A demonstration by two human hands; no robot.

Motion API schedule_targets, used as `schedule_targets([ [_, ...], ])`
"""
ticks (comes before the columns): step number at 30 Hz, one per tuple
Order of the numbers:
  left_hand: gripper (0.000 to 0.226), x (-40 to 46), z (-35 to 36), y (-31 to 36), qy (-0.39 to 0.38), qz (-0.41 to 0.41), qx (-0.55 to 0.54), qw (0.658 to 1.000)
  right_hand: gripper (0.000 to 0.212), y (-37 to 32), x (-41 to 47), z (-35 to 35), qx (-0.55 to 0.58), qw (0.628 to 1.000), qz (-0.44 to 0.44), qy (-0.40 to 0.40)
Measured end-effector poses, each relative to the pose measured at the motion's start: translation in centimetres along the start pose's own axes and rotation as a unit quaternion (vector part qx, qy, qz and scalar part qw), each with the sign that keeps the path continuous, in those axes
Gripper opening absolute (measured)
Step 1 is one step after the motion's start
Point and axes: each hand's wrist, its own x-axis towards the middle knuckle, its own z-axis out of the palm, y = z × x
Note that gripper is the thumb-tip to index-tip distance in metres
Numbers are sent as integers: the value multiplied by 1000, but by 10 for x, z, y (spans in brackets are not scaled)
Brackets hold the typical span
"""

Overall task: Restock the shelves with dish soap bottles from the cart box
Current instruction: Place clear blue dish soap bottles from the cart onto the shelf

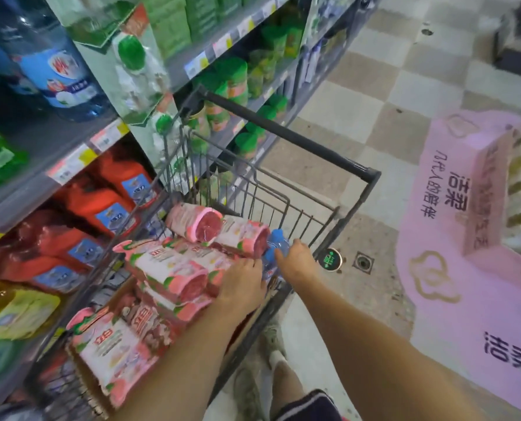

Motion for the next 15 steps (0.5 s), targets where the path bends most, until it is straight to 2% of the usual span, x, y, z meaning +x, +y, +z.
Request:
schedule_targets([
  [7,48,34,37,-1,-39,-59,-88,994,55,-5,41,26,129,986,107,-15],
  [11,58,54,43,2,-47,-106,-183,976,60,-3,60,28,155,976,148,-41],
  [15,62,62,45,4,-48,-148,-216,964,62,1,71,30,168,971,166,-38],
])
